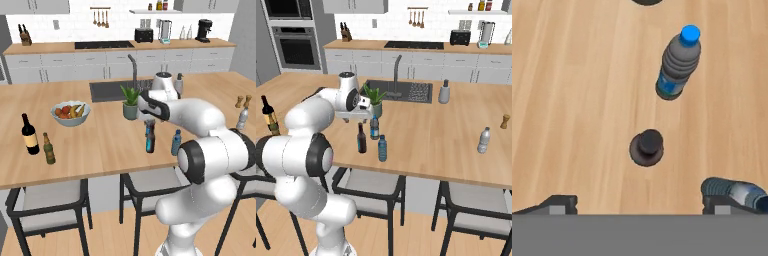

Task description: Move the plastic bottles in the middle to the plastics group, and the glass bottles in the middle to the glass group.

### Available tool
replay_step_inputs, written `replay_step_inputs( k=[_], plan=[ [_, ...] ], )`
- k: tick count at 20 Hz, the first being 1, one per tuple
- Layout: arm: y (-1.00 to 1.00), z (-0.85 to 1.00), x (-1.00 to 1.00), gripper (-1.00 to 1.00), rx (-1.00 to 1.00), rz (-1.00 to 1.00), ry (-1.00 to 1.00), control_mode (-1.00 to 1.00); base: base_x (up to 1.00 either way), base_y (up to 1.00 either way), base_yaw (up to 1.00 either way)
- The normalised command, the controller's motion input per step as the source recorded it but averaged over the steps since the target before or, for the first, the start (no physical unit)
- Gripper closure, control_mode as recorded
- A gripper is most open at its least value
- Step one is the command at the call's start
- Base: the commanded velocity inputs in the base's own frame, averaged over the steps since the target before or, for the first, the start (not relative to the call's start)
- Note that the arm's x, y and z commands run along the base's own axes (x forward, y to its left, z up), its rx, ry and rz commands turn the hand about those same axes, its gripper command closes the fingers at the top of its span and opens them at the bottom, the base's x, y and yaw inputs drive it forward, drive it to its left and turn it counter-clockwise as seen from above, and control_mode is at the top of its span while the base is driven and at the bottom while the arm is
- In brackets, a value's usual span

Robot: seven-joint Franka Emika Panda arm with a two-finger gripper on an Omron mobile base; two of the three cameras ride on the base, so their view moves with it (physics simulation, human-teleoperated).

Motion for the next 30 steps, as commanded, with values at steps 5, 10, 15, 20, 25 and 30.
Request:
replay_step_inputs(
  k=[5,10,15,20,25,30],
  plan=[
    [-0.04,-0.34,0.22,-1.0,0.0,0.0,0.1,-1.0,0.0,0.0,0.0],
    [-0.08,-0.22,0.08,-1.0,0.0,0.0,0.11,-1.0,0.0,0.0,0.0],
    [0.0,-0.15,0.2,-1.0,0.0,0.0,0.02,-1.0,0.0,0.0,0.0],
    [0.0,-0.08,0.25,-1.0,0.0,0.0,0.0,-1.0,0.0,0.0,0.0],
    [0.0,-0.14,0.01,-1.0,0.0,0.0,0.0,-1.0,0.0,0.0,0.0],
    [0.0,-0.05,-0.11,-1.0,0.0,0.0,0.0,-1.0,0.0,0.0,0.0]
  ],
)
